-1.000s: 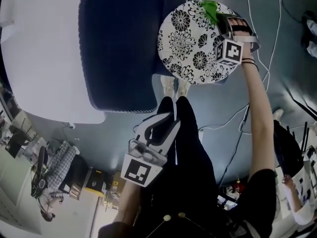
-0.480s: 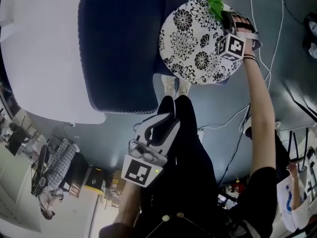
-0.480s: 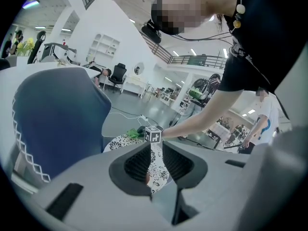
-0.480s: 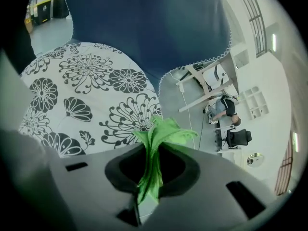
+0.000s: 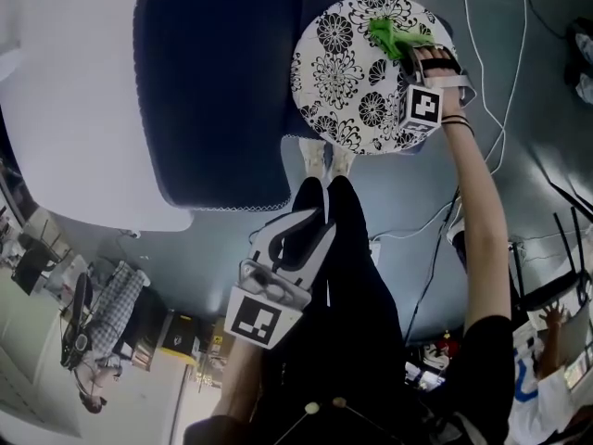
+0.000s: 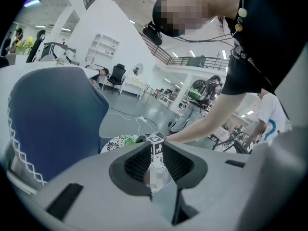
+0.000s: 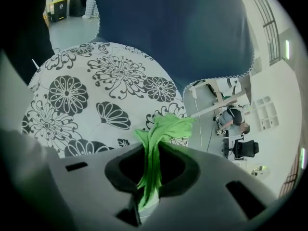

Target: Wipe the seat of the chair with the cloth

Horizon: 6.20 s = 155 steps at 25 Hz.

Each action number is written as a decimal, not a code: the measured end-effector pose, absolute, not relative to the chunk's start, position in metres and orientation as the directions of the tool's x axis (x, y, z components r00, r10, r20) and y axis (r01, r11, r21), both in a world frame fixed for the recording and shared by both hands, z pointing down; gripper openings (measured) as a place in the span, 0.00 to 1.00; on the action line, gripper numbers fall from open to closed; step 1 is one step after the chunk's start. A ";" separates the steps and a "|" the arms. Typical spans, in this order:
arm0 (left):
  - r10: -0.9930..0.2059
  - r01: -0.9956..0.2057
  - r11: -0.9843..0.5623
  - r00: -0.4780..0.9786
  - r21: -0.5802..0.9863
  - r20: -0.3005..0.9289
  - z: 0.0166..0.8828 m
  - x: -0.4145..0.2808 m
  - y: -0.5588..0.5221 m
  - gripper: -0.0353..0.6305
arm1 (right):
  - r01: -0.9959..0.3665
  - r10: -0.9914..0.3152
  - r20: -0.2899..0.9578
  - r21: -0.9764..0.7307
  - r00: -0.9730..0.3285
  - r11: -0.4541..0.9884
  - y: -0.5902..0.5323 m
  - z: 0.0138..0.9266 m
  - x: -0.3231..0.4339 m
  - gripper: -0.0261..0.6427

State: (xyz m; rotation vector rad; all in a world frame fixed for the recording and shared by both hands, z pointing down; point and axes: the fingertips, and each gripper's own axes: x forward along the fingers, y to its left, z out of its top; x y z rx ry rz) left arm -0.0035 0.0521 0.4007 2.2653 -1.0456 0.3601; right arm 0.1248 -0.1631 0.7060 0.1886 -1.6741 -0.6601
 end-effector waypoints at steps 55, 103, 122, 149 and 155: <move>-0.538 -0.712 -0.567 0.701 0.414 0.468 0.389 0.024 0.066 0.17 | 0.101 -0.535 0.818 0.563 -0.212 0.820 -0.093 0.662 0.166 0.12; -0.549 -0.725 -0.569 0.686 0.388 0.477 0.390 0.024 0.065 0.17 | 0.020 -0.337 0.930 0.344 -0.148 0.939 0.028 0.682 0.188 0.12; -0.790 -0.839 -0.511 0.544 0.187 0.282 0.191 0.000 -0.015 0.16 | -0.753 -0.820 0.425 0.370 -0.384 0.544 -0.021 0.261 0.133 0.12; -0.827 -0.824 -0.562 0.562 0.064 -0.023 0.007 -0.011 0.061 0.06 | -0.846 -0.845 -0.053 0.055 -0.532 0.530 0.071 -0.013 0.119 0.11; -0.835 -0.832 -0.550 0.548 0.067 -0.053 0.003 -0.021 0.066 0.06 | -0.847 -0.845 -0.065 0.056 -0.531 0.528 0.071 -0.018 0.123 0.11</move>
